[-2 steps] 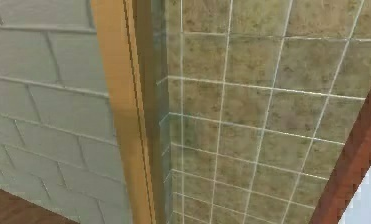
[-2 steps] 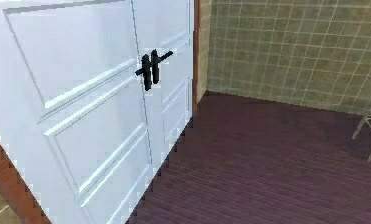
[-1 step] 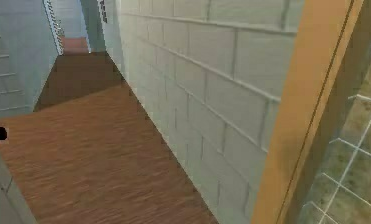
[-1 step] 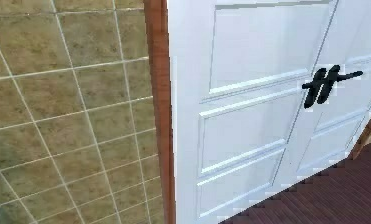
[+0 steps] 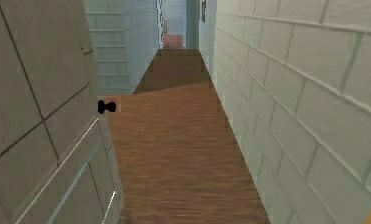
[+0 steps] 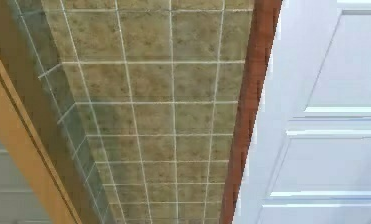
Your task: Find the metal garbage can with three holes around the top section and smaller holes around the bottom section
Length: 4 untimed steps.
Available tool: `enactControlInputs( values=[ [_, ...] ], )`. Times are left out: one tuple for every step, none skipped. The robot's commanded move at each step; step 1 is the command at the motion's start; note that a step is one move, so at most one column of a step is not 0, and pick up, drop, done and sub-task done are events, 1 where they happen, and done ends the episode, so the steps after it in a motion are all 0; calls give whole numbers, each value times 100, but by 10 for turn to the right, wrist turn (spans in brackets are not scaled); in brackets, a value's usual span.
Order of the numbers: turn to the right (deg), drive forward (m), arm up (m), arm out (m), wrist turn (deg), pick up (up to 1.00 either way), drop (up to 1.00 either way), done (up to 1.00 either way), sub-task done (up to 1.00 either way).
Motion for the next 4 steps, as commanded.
enactControlInputs(
  values=[
    [0,100,0,0,0,0,0,0,0],
    [0,45,0,0,0,0,0,0,0],
    [0,30,0,0,0,0,0,0,0],
    [-450,0,0,0,0,0,0,0,0]
  ],
)
